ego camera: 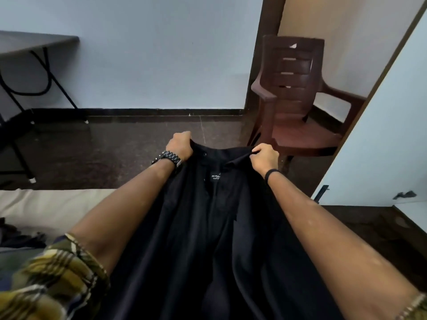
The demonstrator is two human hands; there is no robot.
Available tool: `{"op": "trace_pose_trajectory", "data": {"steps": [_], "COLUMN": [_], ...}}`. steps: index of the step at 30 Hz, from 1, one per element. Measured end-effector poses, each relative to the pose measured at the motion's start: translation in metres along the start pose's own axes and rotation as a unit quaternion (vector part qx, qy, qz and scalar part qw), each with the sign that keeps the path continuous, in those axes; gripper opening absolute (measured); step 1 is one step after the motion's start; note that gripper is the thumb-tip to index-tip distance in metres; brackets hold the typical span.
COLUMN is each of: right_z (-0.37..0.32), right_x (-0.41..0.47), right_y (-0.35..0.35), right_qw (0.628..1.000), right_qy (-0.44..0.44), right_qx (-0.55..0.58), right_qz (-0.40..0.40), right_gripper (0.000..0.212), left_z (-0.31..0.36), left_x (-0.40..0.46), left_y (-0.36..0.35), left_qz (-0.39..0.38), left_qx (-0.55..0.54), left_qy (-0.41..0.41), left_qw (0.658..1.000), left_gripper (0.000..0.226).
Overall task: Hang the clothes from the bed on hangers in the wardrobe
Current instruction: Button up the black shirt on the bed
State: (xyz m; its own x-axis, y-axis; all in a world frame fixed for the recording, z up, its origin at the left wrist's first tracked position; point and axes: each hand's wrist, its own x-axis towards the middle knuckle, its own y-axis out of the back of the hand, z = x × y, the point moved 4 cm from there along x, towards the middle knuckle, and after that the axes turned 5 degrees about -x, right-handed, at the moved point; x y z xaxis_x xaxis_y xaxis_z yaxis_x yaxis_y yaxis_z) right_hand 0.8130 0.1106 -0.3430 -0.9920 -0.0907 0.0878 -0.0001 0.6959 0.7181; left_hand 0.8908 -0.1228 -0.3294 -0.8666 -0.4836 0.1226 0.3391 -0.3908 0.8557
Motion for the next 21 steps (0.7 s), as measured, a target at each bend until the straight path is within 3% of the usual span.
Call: {"op": "trace_pose_trajectory", "data": {"steps": [5, 8, 10, 12, 16, 21], "right_z": [0.022, 0.028, 0.029, 0.033, 0.062, 0.086], "right_x": [-0.019, -0.038, -0.054, -0.074, -0.111, -0.125], "right_y": [-0.058, -0.077, -0.088, -0.102, -0.12, -0.109], "right_qw": [0.974, 0.981, 0.985, 0.983, 0.979, 0.987], "right_qy": [-0.063, -0.039, -0.02, -0.013, -0.008, 0.068], "right_qx": [0.0, 0.008, 0.031, 0.058, 0.04, 0.003], "right_qz": [-0.217, -0.191, -0.168, -0.175, -0.198, -0.144], "right_gripper": [0.071, 0.064, 0.05, 0.039, 0.038, 0.037], "left_z": [-0.027, -0.024, -0.01, -0.003, -0.035, -0.065], "left_x": [-0.014, -0.03, -0.049, -0.075, -0.117, -0.126], "left_y": [-0.062, -0.077, -0.083, -0.096, -0.131, -0.118], "left_qz": [-0.098, -0.042, 0.011, -0.019, -0.129, -0.073], "left_qx": [0.08, 0.135, 0.014, -0.09, -0.005, -0.093], "left_qy": [0.039, -0.014, -0.107, -0.144, -0.069, -0.033], "left_qw": [0.991, 0.99, 0.994, 0.985, 0.989, 0.992], "left_gripper": [0.044, 0.044, 0.032, 0.026, 0.048, 0.047]}}
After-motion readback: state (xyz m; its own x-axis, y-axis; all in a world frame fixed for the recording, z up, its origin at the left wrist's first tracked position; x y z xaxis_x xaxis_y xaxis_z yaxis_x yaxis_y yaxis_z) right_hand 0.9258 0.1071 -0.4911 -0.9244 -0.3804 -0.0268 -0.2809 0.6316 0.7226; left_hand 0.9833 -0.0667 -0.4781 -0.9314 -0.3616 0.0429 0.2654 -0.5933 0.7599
